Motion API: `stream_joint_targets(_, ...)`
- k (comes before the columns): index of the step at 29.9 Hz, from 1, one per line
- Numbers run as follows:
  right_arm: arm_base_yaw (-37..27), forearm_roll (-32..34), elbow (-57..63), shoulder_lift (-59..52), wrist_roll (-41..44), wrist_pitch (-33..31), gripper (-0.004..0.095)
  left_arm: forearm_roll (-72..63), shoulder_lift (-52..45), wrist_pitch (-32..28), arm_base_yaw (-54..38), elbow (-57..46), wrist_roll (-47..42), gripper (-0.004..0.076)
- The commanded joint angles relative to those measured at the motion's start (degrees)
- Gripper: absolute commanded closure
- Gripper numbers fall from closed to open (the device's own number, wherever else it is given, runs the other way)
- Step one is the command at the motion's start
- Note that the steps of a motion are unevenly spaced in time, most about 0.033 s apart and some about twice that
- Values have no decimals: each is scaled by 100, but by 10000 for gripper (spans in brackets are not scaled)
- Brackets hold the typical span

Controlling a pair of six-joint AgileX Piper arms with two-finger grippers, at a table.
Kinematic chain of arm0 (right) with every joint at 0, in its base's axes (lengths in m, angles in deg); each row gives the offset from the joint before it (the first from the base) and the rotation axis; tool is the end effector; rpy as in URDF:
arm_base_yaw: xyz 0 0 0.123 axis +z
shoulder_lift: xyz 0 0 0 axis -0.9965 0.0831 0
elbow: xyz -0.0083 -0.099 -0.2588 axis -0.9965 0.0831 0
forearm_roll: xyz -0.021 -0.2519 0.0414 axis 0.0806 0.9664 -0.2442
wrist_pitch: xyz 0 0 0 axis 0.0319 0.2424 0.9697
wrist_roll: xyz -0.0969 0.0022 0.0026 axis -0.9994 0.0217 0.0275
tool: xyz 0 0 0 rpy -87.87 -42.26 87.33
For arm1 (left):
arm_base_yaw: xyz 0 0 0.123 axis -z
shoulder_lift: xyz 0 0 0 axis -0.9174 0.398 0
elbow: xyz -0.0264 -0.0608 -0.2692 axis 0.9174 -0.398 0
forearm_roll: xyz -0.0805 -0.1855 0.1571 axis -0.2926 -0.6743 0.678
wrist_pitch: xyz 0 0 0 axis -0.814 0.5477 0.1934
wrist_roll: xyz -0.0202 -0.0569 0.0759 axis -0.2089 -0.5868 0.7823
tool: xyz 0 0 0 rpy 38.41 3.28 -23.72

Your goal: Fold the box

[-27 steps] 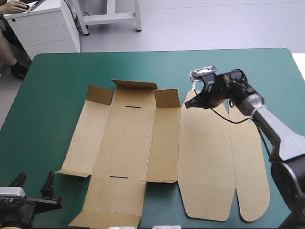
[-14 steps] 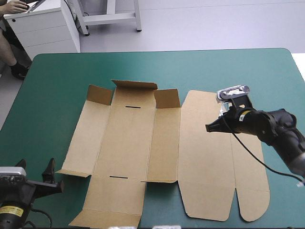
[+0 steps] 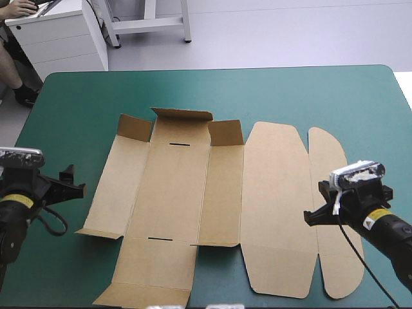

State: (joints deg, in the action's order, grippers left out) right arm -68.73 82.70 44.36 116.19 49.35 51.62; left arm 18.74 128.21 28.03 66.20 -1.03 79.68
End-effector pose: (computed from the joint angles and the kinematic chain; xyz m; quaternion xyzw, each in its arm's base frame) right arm 0.1403 0.0483 0.3244 -0.1514 0.8483 0.0940 0.4987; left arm 0.1637 0.0046 0.3517 0.0278 0.8614 0.0407 0.5055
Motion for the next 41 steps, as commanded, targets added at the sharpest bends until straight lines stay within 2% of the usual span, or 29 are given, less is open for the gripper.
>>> stream_joint_targets(1,-36,50,173,-472,-59,428,909,35,697,-102,30,534,14,198)
stream_joint_targets(6,-36,1,509,-929,-59,391,909,-315,1413,171,-53,982,452,198)
stream_joint_targets(9,-36,-76,546,-1018,-59,246,909,-912,1899,400,-444,1202,946,198)
stream_joint_targets(11,-36,-113,555,-1035,-59,141,909,-1820,2266,745,-987,1295,1511,198)
stream_joint_targets(16,-36,-24,555,-1057,-59,151,909,-4421,3250,2311,-2521,1313,3356,198)
stream_joint_targets(18,-36,-10,555,-1060,-59,151,908,-4890,3504,2515,-2831,1313,3592,198)
stream_joint_targets(27,-36,-10,555,-1102,-59,87,909,-4709,4194,3118,-2878,1313,3752,198)
stream_joint_targets(41,-36,207,555,-1102,-59,227,909,-4100,4798,3542,-1817,1259,3732,198)
